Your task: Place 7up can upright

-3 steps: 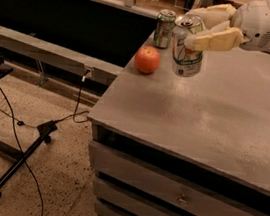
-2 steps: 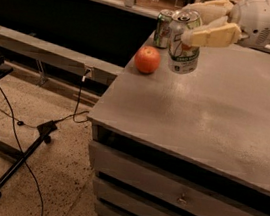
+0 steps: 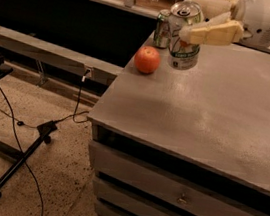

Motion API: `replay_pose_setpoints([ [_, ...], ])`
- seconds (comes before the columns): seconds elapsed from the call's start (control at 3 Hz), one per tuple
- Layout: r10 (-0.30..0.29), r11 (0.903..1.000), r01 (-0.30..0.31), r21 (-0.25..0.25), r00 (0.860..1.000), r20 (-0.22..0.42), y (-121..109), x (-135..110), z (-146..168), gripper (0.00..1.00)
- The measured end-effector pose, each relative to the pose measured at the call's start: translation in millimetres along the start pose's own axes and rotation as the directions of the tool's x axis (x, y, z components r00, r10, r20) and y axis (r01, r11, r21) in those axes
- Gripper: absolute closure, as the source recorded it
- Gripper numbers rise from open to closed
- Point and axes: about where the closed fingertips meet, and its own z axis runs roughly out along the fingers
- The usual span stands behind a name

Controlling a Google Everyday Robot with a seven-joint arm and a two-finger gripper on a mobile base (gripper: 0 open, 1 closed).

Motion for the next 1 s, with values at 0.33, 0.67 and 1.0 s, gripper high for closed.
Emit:
replay_pose_setpoints([
  [0.33, 0.003, 0.989, -0.01, 0.148, 0.999, 0.051, 15.3, 4.5, -12.7, 1.0],
  [0.67, 0.076, 0.9599, -0.08, 0.269, 0.997, 0.026, 21.2, 39.1, -36.0, 1.0],
  [1.0, 0.104, 0.9649, -0.117, 0.235, 0.992, 0.065, 24.7, 45.2, -25.1, 1.0],
])
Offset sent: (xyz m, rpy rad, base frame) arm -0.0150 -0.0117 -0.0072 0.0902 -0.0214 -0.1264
